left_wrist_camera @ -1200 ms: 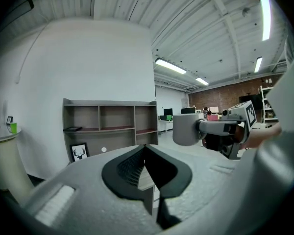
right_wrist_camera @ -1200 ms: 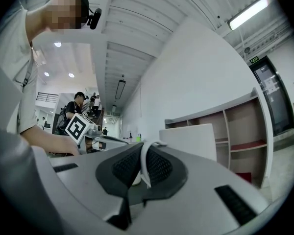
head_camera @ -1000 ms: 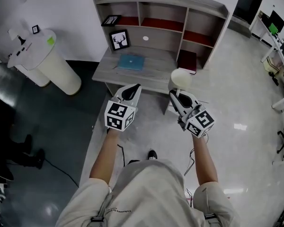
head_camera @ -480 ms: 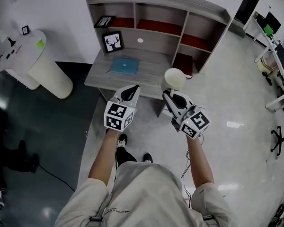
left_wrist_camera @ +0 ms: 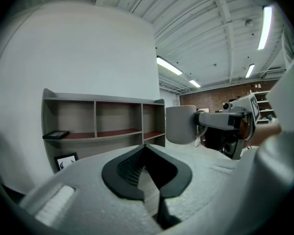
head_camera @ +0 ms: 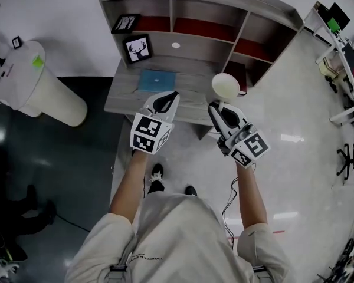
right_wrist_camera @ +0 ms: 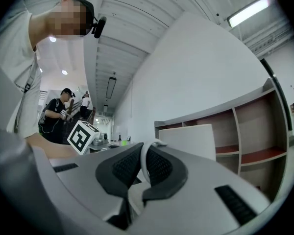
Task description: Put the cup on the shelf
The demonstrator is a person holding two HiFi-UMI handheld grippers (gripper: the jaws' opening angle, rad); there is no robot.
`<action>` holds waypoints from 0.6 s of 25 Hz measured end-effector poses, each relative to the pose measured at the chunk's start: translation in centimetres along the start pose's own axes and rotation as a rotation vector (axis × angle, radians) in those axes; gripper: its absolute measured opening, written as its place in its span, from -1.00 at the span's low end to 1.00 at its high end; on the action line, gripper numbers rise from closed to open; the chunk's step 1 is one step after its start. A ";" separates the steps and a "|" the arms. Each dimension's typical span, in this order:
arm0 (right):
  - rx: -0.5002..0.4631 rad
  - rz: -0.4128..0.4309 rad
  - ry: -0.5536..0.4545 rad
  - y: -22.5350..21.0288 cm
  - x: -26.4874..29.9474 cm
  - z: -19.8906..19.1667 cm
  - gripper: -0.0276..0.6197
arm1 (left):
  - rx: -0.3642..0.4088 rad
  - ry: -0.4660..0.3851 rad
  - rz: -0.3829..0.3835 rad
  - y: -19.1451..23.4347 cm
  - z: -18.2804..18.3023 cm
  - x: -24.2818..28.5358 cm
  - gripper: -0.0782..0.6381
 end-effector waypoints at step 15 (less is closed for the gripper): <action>0.007 -0.166 -0.035 -2.1 11.7 -1.0 -0.85 | -0.041 -0.010 -0.143 11.0 -4.5 2.5 -0.76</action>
Point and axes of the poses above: the fingertips, and each gripper's own axes: x forward along the fingers, y to its left, z out of its top, the point moved 6 cm from there along -x, backward along the fingers, and after that the axes turned 12 degrees about x, right-handed, at the moved point
